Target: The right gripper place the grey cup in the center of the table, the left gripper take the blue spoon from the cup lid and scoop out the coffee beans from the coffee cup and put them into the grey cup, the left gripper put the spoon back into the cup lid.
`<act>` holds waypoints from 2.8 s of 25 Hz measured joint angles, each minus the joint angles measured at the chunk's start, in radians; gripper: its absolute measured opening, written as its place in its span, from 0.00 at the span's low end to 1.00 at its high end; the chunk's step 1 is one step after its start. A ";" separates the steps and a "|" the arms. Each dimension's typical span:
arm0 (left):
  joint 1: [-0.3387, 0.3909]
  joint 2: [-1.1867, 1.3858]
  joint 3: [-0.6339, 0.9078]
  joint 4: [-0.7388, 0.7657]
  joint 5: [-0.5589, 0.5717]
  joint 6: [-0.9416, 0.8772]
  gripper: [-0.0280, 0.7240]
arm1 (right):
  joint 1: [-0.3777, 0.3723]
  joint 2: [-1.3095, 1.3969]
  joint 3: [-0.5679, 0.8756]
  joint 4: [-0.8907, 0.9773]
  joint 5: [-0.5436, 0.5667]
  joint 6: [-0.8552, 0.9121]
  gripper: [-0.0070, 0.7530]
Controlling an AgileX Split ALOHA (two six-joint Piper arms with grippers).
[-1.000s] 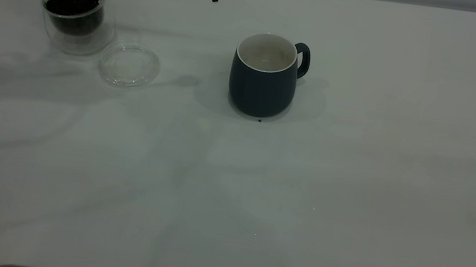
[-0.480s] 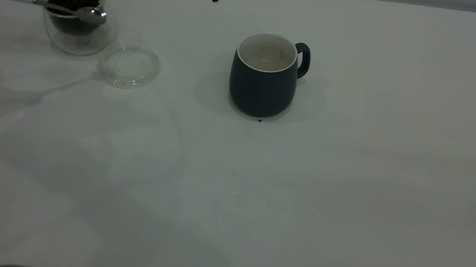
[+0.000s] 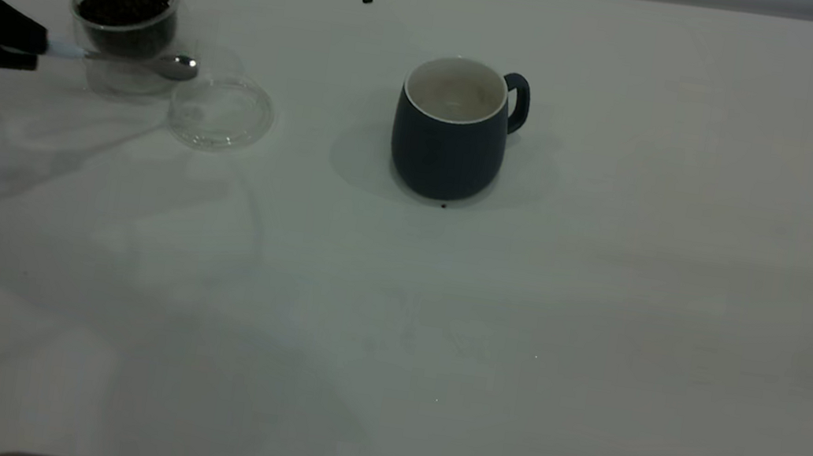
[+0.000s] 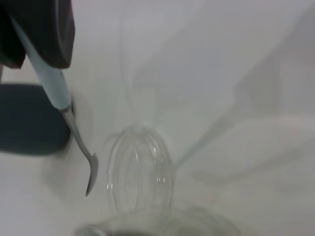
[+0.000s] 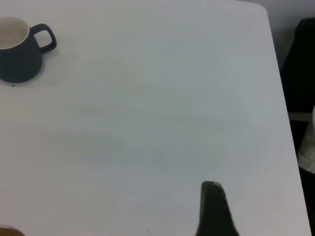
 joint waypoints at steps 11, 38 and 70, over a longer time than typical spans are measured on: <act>-0.068 0.125 0.000 -0.170 0.002 0.127 0.21 | 0.000 0.000 0.000 0.000 0.000 0.000 0.61; -0.114 0.181 -0.007 -0.299 -0.018 0.449 0.86 | 0.000 0.000 0.000 0.000 0.000 0.000 0.61; -0.171 -1.192 -0.034 0.974 0.165 -0.693 0.82 | 0.000 0.000 0.000 0.000 0.000 0.000 0.61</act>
